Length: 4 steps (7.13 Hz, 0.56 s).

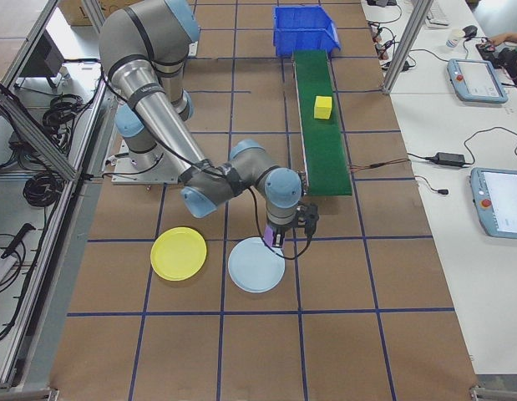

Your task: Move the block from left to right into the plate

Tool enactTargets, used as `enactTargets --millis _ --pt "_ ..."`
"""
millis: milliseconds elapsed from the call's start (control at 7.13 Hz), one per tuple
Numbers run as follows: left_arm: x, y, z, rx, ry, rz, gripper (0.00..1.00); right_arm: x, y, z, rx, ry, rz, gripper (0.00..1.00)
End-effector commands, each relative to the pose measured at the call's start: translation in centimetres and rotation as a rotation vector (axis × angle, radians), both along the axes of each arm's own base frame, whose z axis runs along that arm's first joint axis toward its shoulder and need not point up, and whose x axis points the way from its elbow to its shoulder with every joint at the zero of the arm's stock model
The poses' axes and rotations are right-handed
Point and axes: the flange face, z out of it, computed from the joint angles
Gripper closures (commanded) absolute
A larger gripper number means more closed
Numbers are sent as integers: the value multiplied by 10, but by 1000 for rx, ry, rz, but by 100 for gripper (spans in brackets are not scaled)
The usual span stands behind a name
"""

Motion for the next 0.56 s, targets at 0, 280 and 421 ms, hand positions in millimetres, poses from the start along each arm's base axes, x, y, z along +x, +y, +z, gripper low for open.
enactTargets --millis 0,280,421 --pt "0 0 0 0 0 0 0 -21 24 -22 24 -24 -34 28" --pt "0 0 0 0 2 0 0 -30 23 -22 -19 14 -43 0" --pt "0 0 0 0 2 0 0 -30 22 -10 -26 22 -46 0"
